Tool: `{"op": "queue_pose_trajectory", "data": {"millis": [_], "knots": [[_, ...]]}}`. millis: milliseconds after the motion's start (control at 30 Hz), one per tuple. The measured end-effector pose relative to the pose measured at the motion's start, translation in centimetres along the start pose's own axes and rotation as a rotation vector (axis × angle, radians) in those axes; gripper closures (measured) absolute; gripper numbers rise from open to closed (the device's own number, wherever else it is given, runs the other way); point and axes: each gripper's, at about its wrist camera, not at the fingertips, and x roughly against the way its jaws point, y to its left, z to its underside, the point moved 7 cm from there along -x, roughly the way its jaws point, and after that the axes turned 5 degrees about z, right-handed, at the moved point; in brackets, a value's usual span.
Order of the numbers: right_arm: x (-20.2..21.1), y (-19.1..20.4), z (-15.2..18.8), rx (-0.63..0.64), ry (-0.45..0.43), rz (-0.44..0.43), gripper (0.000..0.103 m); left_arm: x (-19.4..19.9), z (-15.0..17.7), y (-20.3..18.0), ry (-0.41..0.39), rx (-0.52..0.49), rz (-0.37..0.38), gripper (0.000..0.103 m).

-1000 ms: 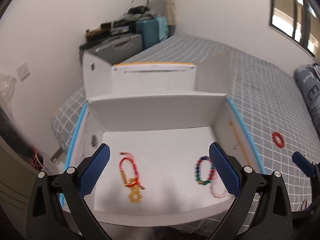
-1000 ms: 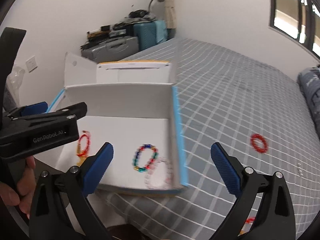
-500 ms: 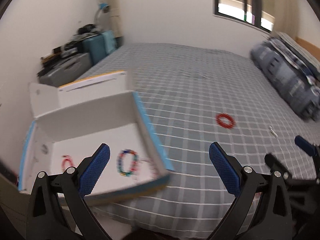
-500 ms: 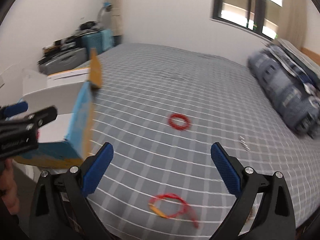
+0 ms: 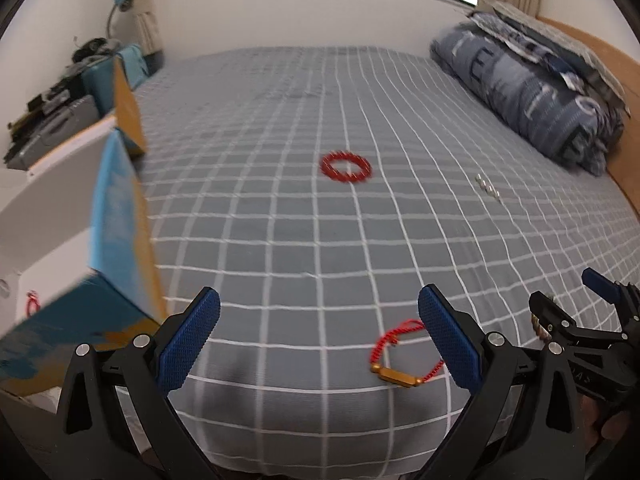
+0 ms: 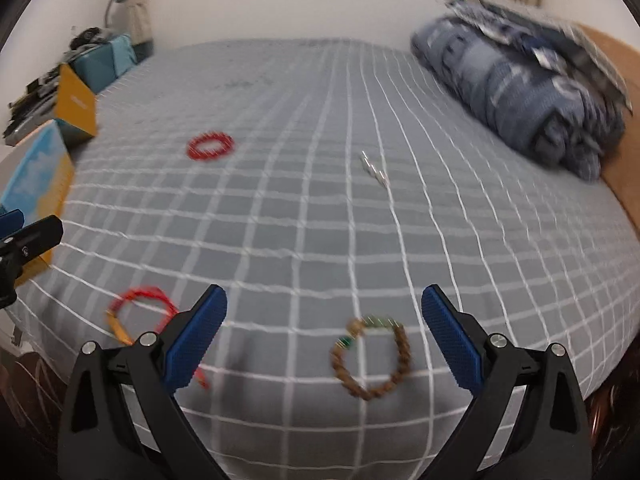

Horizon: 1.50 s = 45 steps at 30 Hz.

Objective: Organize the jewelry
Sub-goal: 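Grasp the gold-bar red cord bracelet with left tool while right grasps wooden bracelet, then lift both bracelets off the bed and carry them toward the white box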

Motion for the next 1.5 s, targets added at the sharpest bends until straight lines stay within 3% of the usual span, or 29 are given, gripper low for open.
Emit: {"op": "queue_pose_trajectory", "data": {"millis": [367, 667, 767, 900, 1000, 1200, 1267, 1400, 1500], "knots": [[-3.6, -1.7, 3.1, -0.02, 0.049, 0.022, 0.009, -5.3, 3.2, -3.8, 0.051, -0.069, 0.021, 0.006], [-4.6, -1.7, 4.2, 0.007, 0.052, 0.009, 0.009, -7.8, 4.8, -4.4, 0.076, -0.066, 0.054, 0.005], [-4.5, -1.6, 4.3, 0.013, 0.054, 0.01, 0.015, -7.9, 4.8, -4.2, 0.077, -0.059, 0.073, 0.005], [-4.3, -1.1, 4.2, 0.042, 0.045, 0.01, 0.03, -8.0, 5.1, -4.2, 0.098, -0.082, 0.066, 0.01], [-4.1, -0.6, 4.2, 0.07, 0.039, 0.01, 0.041, -7.8, 5.2, -4.3, 0.105, -0.085, 0.079, 0.022], [-3.9, 0.0, 4.3, 0.091, 0.036, -0.013, 0.068, -7.1, 5.2, -4.2, 0.106, -0.083, 0.095, 0.063], [-3.9, 0.1, 4.3, 0.092, 0.034, -0.015, 0.072, -6.9, 5.2, -4.2, 0.105, -0.082, 0.109, 0.09], [-3.6, 0.0, 4.2, 0.076, 0.016, -0.013, 0.088, -6.4, 5.3, -4.5, 0.085, -0.102, 0.11, 0.097], [-2.6, -0.8, 3.5, 0.036, -0.044, -0.01, 0.088, -6.1, 4.9, -4.2, 0.078, -0.062, 0.142, 0.097]]}}
